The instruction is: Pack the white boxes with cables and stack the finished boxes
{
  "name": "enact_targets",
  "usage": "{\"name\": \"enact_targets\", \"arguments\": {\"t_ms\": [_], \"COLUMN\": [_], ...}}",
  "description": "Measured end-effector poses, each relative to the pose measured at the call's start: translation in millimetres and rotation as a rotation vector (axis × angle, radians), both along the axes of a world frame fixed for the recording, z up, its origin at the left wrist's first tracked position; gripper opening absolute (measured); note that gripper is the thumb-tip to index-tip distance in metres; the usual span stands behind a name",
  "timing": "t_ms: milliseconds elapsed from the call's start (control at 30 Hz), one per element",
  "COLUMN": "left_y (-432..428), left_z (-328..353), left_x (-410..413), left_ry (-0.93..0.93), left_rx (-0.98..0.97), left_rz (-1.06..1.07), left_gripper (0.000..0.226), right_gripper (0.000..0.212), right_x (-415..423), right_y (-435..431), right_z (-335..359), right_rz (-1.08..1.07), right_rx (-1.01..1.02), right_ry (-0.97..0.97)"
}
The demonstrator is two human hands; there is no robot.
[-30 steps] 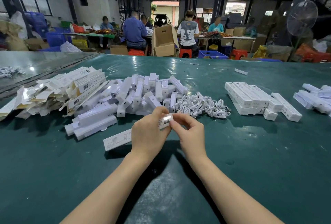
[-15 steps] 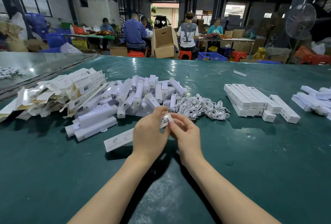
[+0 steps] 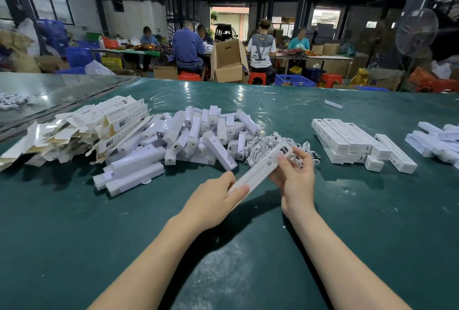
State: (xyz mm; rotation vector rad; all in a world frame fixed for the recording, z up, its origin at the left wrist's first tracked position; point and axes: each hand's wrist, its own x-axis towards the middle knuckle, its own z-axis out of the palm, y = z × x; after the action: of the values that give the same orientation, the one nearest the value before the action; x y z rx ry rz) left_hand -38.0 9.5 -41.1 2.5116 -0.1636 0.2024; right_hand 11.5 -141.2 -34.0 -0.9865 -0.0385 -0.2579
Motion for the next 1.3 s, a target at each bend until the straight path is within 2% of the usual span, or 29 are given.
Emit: {"name": "enact_targets", "arguments": {"t_ms": [100, 267, 333, 400, 433, 500, 567, 667, 733, 867, 933, 1000, 1033, 1167, 1300], "left_y": [-1.9, -3.6, -5.5, -9.6, -11.1, -13.3, -15.6, -16.2, -15.2, -16.2, -15.9, -15.2, -15.5, -15.9, -15.2], "left_z": [0.0, 1.7, 3.5, 7.2, 8.3, 8.0, 4.0, -1.5, -3.5, -5.1, -5.1, -5.1, -5.2, -7.1, -8.1], "left_x": [-0.8, 1.6, 3.1, 1.8, 1.2, 1.3, 2.3, 1.6, 2.2, 2.1, 1.6, 1.7, 1.8, 4.5, 7.6], "left_ry": [-0.043, -0.079, 0.025, 0.161, 0.175, 0.129, 0.07, 0.037, 0.046, 0.063, 0.059, 0.055, 0.059, 0.074, 0.089], "left_rx": [-0.064, -0.124, -0.424, -0.793, -0.916, -1.046, -0.999, -0.868, -0.868, -0.802, -0.757, -0.756, -0.767, -0.803, -0.749], "left_rz": [0.014, 0.149, 0.124, 0.051, 0.039, 0.062, 0.112, 0.116, 0.072, -0.006, -0.003, 0.004, 0.011, 0.037, 0.036], "left_gripper": [0.031, 0.026, 0.014, 0.005, 0.009, 0.014, 0.028, 0.029, 0.025, 0.022, 0.022, 0.025, 0.029, 0.026, 0.018], "right_gripper": [0.025, 0.026, 0.036, 0.059, 0.066, 0.065, 0.048, 0.025, 0.028, 0.042, 0.036, 0.023, 0.019, 0.023, 0.014], "right_x": [0.7, 3.3, 2.3, 2.1, 1.3, -3.8, -10.2, -15.4, -16.0, -15.2, -14.4, -14.1, -11.1, 18.4, 58.9], "right_y": [2.1, 0.8, 1.7, 2.2, 3.3, 10.2, 20.5, 25.3, 21.5, 9.9, 4.6, 0.6, -1.8, -15.5, -49.8], "right_z": [0.9, 0.8, -0.4, -2.7, -4.0, -6.7, -9.0, -6.4, -2.8, 2.8, 4.9, 6.0, 6.8, 19.6, 36.0], "right_rz": [0.063, 0.06, 0.054, 0.084, 0.099, 0.128, 0.15, 0.186, 0.161, -0.003, 0.054, 0.106, 0.067, -0.37, -0.607], "right_rx": [-0.083, -0.08, -0.124, -0.177, -0.23, -0.455, -0.736, -0.855, -0.949, -1.396, -1.373, -1.18, -1.064, -0.775, -0.545], "right_ry": [-0.01, -0.029, -0.057, -0.06, -0.06, -0.098, -0.162, -0.165, -0.175, -0.267, -0.293, -0.28, -0.26, -0.109, 0.118]}}
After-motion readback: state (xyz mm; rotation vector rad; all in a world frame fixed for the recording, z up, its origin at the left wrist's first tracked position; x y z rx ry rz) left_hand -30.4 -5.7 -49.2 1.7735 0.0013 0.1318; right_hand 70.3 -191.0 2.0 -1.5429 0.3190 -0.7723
